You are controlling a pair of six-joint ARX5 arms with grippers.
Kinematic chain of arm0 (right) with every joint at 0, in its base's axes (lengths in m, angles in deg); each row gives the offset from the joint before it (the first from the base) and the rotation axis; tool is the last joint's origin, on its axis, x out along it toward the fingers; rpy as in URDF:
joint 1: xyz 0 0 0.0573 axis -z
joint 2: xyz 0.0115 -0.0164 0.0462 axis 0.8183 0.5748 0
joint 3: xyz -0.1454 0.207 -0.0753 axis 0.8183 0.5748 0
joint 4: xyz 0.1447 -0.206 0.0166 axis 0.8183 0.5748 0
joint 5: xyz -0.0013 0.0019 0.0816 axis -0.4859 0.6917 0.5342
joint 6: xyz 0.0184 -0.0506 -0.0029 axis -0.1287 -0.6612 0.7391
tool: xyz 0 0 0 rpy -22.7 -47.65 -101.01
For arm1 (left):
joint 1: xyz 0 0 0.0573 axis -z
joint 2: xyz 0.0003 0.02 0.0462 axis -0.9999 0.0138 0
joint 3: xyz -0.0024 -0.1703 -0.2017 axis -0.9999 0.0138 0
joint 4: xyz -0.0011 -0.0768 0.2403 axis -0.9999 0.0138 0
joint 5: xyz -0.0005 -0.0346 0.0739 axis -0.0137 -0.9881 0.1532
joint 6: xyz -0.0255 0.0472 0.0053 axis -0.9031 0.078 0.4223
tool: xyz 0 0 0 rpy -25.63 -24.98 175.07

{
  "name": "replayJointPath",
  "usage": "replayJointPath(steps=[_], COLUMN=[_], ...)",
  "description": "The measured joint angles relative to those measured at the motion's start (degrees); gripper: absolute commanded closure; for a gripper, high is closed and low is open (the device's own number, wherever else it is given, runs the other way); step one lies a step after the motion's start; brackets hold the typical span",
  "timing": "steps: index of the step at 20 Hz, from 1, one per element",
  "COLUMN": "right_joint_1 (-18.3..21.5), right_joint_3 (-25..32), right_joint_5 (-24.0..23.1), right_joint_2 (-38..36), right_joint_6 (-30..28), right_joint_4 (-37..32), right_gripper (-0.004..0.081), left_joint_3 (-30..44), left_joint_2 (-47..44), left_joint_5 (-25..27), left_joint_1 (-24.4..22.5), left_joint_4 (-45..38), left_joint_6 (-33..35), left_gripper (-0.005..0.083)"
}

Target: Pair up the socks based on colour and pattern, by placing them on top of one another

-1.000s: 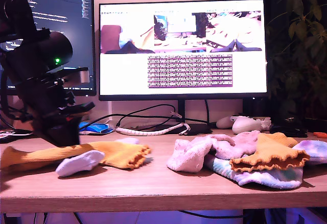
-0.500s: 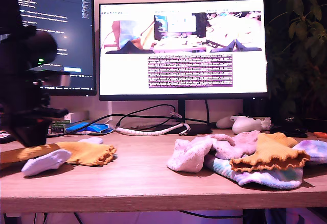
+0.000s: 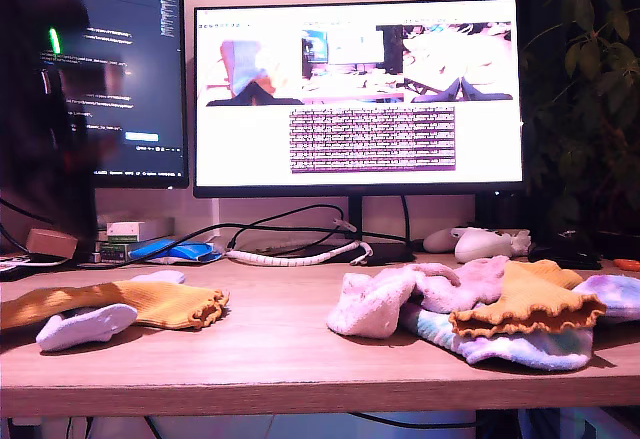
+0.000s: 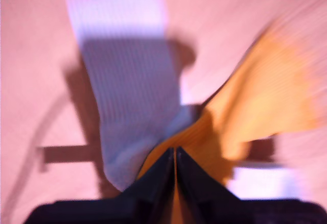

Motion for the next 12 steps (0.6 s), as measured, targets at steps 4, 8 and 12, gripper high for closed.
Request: replayJointPath(steps=[4,8,12], right_joint_1=[0.0,0.0,0.0], right_joint_3=[0.0,0.0,0.0], right_joint_5=[-0.04,-0.02,-0.02], right_joint_2=[0.0,0.0,0.0], right_joint_6=[-0.13,-1.27,-1.25], right_joint_4=[0.07,0.22,0.37], right_gripper=[0.0783,0.0782,0.0782], left_joint_3=[0.17,1.73,1.73], left_joint_2=[-2.1,-5.92,-2.58], left_joint_5=[-3.08,-7.56,-7.13], left_joint_1=[-0.02,0.77,2.32], left_joint_4=[2.45,1.79,-2.01], left_joint_6=[1.62,5.66,12.57], left_gripper=[0.0796,0.0796,0.0602])
